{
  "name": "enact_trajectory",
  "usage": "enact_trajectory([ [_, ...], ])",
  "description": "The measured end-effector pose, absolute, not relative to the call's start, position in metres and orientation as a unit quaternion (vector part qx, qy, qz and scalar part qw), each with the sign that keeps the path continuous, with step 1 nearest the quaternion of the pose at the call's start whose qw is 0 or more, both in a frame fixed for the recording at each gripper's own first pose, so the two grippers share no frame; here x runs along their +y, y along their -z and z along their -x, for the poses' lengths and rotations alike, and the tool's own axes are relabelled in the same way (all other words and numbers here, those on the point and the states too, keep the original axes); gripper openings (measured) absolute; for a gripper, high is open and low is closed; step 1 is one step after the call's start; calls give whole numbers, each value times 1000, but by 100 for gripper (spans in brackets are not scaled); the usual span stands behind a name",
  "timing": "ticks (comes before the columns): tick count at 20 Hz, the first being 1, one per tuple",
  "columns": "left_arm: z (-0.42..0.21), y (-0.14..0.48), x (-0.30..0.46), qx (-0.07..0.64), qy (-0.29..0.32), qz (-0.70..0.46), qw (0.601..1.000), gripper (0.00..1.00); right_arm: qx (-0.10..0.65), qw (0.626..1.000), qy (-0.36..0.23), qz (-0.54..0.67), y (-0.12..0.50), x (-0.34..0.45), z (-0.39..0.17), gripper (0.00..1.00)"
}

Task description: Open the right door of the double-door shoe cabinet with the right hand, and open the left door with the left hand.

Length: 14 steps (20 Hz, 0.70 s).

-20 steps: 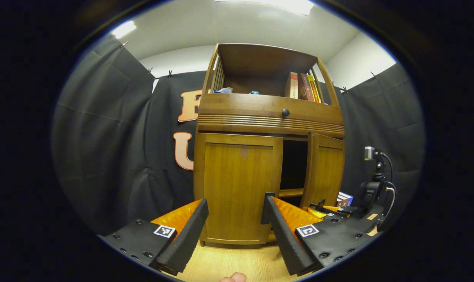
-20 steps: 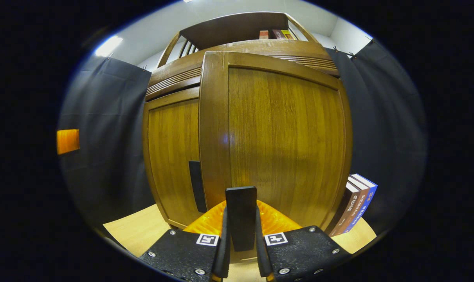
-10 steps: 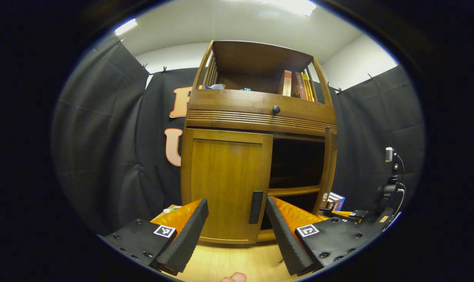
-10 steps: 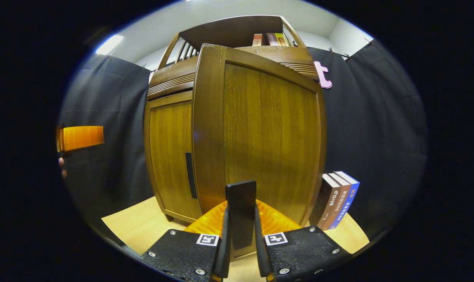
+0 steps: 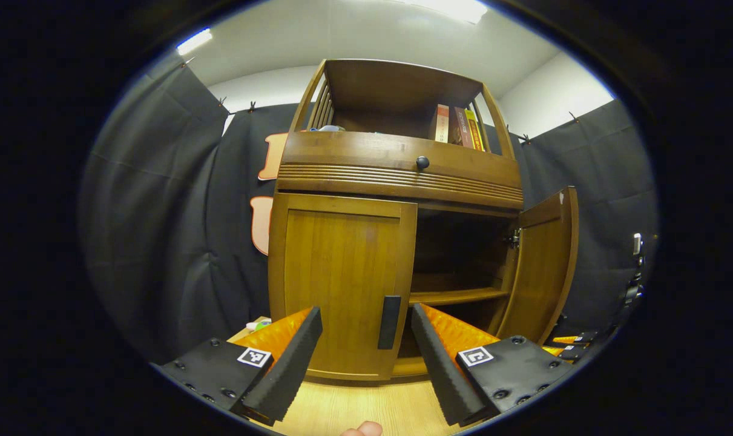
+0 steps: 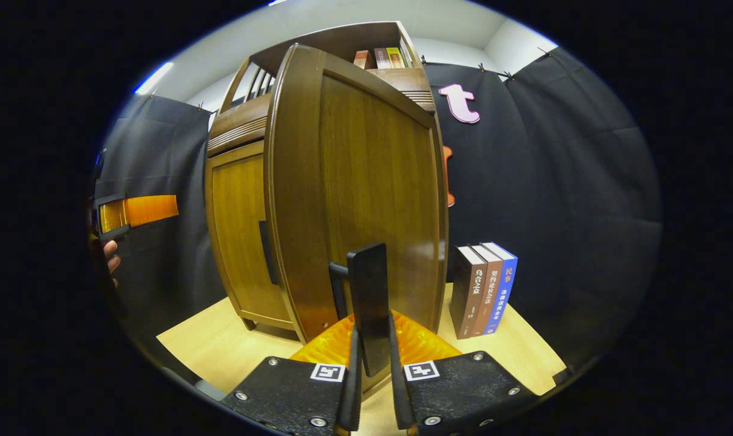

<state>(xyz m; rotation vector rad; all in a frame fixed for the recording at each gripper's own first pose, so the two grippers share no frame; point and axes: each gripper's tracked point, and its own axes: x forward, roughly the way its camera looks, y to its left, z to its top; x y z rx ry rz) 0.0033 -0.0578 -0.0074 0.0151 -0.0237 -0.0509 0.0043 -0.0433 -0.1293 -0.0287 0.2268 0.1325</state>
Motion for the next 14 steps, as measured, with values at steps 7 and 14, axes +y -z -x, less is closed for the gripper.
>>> enact_trajectory([
  [7,-7,8,-71,-17,37,0,999,94,96,995,-7,26,124,-90,3,13],
  [14,-9,11,-74,-15,35,7,999,94,82,997,12,9,122,-134,3,7],
])
